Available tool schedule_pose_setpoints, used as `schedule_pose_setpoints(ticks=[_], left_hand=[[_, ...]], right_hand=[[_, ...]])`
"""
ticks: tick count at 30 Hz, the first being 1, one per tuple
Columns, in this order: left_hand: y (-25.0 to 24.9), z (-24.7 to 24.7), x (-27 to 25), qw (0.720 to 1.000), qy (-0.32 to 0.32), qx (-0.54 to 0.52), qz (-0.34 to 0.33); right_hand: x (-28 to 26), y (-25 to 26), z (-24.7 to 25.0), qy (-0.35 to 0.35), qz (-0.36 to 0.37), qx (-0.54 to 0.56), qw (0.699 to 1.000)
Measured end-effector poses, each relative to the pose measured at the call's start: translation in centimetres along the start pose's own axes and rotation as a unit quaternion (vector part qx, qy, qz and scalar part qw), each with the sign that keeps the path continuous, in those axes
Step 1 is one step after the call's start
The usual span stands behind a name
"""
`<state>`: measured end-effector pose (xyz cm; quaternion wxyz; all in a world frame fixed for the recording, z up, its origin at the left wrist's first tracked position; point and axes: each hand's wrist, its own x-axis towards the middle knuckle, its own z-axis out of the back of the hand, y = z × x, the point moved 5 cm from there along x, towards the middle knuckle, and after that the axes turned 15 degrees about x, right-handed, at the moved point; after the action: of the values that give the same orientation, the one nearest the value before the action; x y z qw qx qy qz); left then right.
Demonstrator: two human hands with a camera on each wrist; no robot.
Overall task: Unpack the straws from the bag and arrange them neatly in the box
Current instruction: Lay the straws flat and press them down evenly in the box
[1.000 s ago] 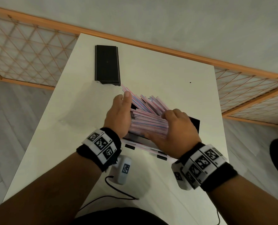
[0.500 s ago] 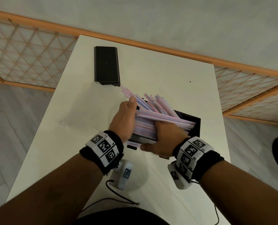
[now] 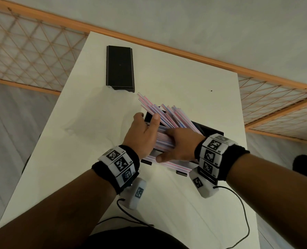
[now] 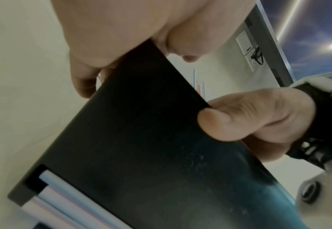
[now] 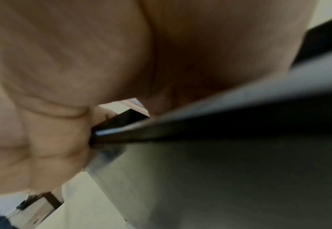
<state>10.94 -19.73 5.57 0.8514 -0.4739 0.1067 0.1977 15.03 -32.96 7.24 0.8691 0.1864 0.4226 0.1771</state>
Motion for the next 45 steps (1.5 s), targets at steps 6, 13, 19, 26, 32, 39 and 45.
schedule_pose_setpoints(ticks=[6,13,19,26,32,39,45], left_hand=[[0.9,0.8,0.2,1.000,0.001,-0.003,0.005],[0.2,1.1,0.4,0.996,-0.034,0.080,0.018],[2.6,1.0,-0.8,0.990,-0.048,-0.072,0.108],[8.7,-2.0,-2.0,0.946,-0.020,-0.150,0.287],[13.0,-5.5,-0.7,0.950,0.003,-0.103,0.295],[13.8,-6.0,-0.5,0.959,-0.002,-0.084,0.272],[11.8,-5.1,-2.2,0.952,0.007,-0.117,0.283]], right_hand=[[-5.4,-1.4,1.7,-0.259,0.144,-0.011,0.955],[-8.2,-1.7,-2.2,-0.353,0.152,-0.029,0.923],[-6.8,-4.2,-9.0,-0.140,-0.019,-0.048,0.989],[-6.6,-12.8,-11.1,-0.161,-0.265,0.146,0.939],[-6.7,-12.9,-10.4,-0.240,-0.278,0.296,0.882],[-6.0,-13.2,-11.8,-0.271,-0.246,0.398,0.841],[-6.0,-14.0,-12.5,-0.319,-0.231,0.437,0.808]])
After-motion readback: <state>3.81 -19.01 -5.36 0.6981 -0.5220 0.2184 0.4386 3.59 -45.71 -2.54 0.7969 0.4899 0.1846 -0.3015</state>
